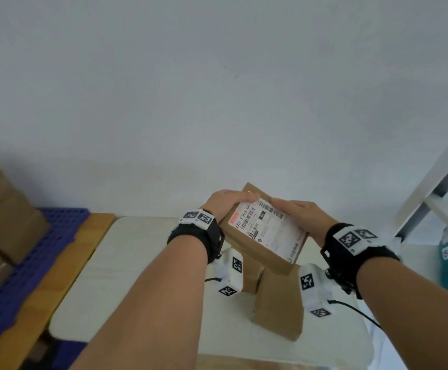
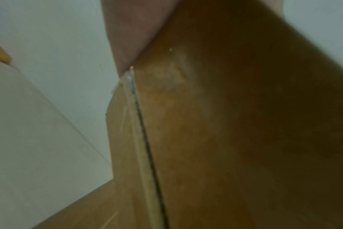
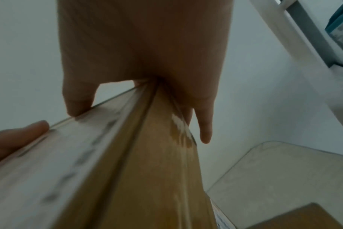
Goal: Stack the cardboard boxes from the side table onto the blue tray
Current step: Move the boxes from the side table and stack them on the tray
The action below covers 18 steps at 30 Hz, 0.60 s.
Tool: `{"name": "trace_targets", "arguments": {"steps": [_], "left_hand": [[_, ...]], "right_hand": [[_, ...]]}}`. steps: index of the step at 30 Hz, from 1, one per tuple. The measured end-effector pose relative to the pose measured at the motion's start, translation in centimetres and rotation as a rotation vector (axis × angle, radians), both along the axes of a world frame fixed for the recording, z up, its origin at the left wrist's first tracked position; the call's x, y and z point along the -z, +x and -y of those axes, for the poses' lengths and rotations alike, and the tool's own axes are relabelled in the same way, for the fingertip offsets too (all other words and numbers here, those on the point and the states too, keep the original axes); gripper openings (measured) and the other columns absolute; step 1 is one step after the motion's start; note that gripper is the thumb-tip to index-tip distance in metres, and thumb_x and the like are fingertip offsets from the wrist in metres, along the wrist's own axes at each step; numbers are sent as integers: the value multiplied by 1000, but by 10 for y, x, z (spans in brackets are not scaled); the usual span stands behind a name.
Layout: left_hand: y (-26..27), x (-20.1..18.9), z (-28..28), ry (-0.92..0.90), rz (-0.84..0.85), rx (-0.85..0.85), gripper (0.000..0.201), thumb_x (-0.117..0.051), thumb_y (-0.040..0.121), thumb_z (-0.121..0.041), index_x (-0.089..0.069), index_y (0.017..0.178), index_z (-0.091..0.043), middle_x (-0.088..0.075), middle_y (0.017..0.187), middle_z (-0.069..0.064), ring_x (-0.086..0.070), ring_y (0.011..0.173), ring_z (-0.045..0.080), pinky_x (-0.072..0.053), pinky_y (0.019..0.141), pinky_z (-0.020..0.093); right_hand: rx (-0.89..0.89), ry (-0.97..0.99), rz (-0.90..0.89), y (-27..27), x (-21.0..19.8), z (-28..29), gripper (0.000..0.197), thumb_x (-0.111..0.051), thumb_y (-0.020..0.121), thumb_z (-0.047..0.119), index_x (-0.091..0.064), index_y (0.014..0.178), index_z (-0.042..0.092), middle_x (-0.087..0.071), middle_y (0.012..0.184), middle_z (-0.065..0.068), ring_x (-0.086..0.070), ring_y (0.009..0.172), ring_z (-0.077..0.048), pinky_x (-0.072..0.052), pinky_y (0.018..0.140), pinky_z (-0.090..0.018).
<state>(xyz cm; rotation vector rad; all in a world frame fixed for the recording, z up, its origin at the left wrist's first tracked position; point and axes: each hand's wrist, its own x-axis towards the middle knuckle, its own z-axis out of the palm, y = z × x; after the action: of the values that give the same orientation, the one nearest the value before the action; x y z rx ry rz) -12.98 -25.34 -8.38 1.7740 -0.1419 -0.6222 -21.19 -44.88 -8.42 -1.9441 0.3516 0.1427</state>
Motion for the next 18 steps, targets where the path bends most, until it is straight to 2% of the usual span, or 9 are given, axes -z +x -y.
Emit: {"name": "trace_targets", "arguments": {"steps": [3, 5, 6, 8, 10, 12, 15, 17, 18], "left_hand": [[-32, 0, -4, -3, -98, 44, 38, -78, 76, -38, -72, 100, -8, -76, 93, 14, -71, 73, 25, -58, 67, 32], [-54, 3, -9, 4, -171, 67, 33, -75, 81, -35, -71, 99, -7, -75, 89, 12, -71, 68, 22, -56, 59, 28], [-64, 5, -13, 14, -196, 82, 34, -75, 80, -35, -71, 99, -8, -75, 89, 11, -71, 69, 22, -56, 60, 28], [-85, 8, -22, 18, -238, 110, 39, -77, 74, -40, -71, 98, -10, -75, 92, 11, -70, 75, 24, -56, 68, 32], [-101, 10, -34, 24, -257, 93, 40, -77, 75, -45, -71, 96, -12, -75, 92, 10, -69, 77, 25, -55, 72, 34], [-115, 11, -48, 43, -241, 6, 40, -72, 79, -53, -72, 92, -14, -74, 89, 10, -69, 75, 24, -57, 73, 34], [-131, 15, -74, 61, -181, -201, 47, -68, 74, -67, -71, 89, -22, -74, 93, 6, -67, 89, 25, -53, 95, 44], [-144, 18, -95, 54, -175, -339, 49, -64, 72, -73, -71, 88, -27, -74, 96, -2, -63, 103, 22, -46, 100, 48], [-150, 20, -106, 48, -189, -380, 51, -63, 70, -75, -70, 90, -29, -73, 99, -2, -62, 107, 23, -44, 101, 49]], "right_hand": [[-109, 65, -87, -24, 5, -4, 60, -63, 75, 69, -74, 100, 16, -77, 90, -7, -74, 82, -26, -59, 79, -39], [-172, 136, -166, -40, 11, -9, 53, -59, 83, 65, -72, 95, 15, -77, 87, -7, -74, 74, -22, -59, 68, -31], [-209, 178, -210, -48, 13, -13, 48, -57, 87, 60, -71, 94, 15, -77, 86, -7, -73, 71, -20, -58, 64, -28], [-276, 229, -265, -62, 19, -21, 53, -60, 84, 62, -70, 102, 13, -76, 95, -10, -73, 78, -23, -59, 69, -30], [-309, 230, -278, -72, 23, -32, 69, -68, 68, 69, -70, 109, 12, -75, 103, -14, -72, 89, -29, -56, 83, -38], [-311, 231, -289, -80, 25, -44, 78, -72, 57, 71, -72, 108, 12, -75, 104, -15, -71, 92, -32, -53, 89, -42], [-293, 281, -273, -89, 22, -68, 61, -73, 67, 66, -72, 100, 14, -76, 99, -13, -71, 82, -27, -56, 80, -37], [-264, 330, -256, -93, 22, -86, 49, -63, 80, 60, -72, 98, 15, -76, 95, -11, -72, 77, -24, -57, 74, -33], [-246, 344, -249, -94, 22, -96, 48, -60, 84, 59, -72, 99, 14, -76, 96, -11, -72, 80, -25, -58, 77, -35]]}}
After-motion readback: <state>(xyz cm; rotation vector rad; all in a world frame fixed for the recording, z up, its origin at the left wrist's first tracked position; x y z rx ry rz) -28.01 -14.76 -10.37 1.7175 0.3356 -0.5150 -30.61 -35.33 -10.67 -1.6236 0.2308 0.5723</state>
